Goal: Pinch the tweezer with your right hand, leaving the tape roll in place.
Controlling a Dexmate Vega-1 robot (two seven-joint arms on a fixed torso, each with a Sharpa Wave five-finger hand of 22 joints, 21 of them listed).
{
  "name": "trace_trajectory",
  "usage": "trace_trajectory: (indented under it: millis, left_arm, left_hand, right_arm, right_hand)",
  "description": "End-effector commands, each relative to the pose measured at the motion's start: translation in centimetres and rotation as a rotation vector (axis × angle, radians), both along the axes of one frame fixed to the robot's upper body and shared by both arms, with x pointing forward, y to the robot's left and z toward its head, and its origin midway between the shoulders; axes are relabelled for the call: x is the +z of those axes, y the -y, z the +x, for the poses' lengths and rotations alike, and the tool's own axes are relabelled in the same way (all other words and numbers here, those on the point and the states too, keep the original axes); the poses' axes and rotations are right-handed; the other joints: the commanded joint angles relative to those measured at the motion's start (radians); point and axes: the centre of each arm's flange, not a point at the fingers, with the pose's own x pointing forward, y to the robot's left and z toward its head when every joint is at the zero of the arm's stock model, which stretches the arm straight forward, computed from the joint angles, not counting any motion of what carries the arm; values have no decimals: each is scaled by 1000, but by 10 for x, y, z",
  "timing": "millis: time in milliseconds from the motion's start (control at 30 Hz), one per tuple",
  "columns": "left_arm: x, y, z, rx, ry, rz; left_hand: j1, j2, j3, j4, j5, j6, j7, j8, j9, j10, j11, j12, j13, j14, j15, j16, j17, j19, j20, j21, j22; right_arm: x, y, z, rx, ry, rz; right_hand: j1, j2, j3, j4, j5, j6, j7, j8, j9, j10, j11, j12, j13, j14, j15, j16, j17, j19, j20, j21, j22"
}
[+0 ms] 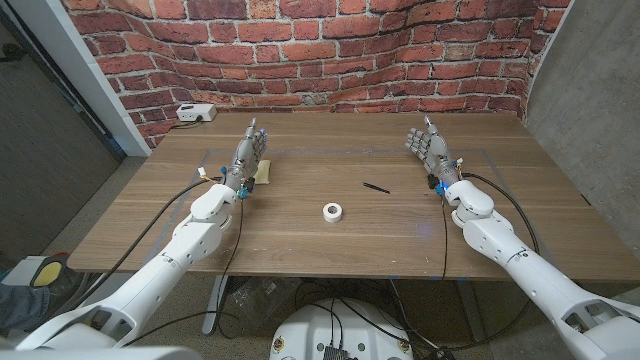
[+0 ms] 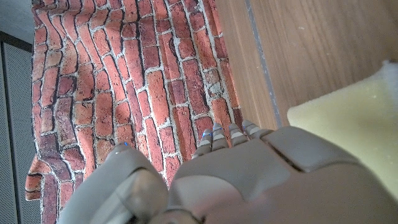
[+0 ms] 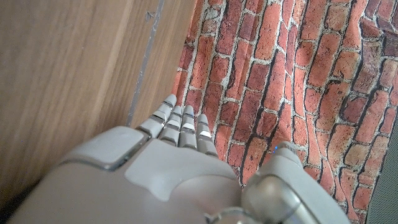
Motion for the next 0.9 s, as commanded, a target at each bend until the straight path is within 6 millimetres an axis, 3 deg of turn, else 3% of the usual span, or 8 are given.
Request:
trace_trajectory:
  millis: [33,200,500,767,900]
  left_arm:
    - [-1,11,-26,-42,18,-19]
    - [-2,10,-31,-39,22,-12]
    - [-7,-1,-30,-12,-4,-2]
    - [-4,-7,-22,-1,16,14]
    - [-6,-4,-12,-22,24,-29]
  left_hand:
    - [5,0,-2,5,5,3,10,7,4,0,9,5,3,-8,1,7,3,-6,-19,2,3]
    - [6,1,-3,5,4,3,10,7,4,2,9,5,3,-6,1,7,3,-7,-18,1,3]
    - [9,5,-5,5,1,23,14,12,5,22,11,11,3,16,2,13,3,18,-8,8,3]
    - [21,10,-12,0,-7,74,11,21,5,89,13,26,4,83,1,26,2,102,22,29,2]
    - [28,9,-18,-3,-12,124,21,32,5,136,16,35,4,129,7,32,2,139,10,34,0]
  right_arm:
    - [-6,-4,-8,-3,32,-4]
    - [-7,-3,-15,-10,35,-2]
    - [-10,-7,-32,-30,62,-64]
    - [-13,-5,-53,-123,113,-142]
    - [-14,-5,-57,-139,133,-205]
  right_hand:
    - [10,0,5,-2,6,6,-2,6,4,7,0,6,2,3,5,5,4,7,2,4,2]
    - [11,-3,3,-5,6,40,-7,18,5,8,-1,5,2,3,4,4,4,9,3,-1,2]
    - [24,-2,6,-13,5,21,-17,10,6,8,-2,4,2,0,3,2,3,7,5,-8,2]
    - [41,-5,9,-25,4,24,-22,12,6,17,-7,6,2,7,-2,4,3,16,6,-12,2]
    - [54,-4,13,-32,3,28,-26,13,7,29,-9,10,2,18,-9,7,2,24,4,-13,2]
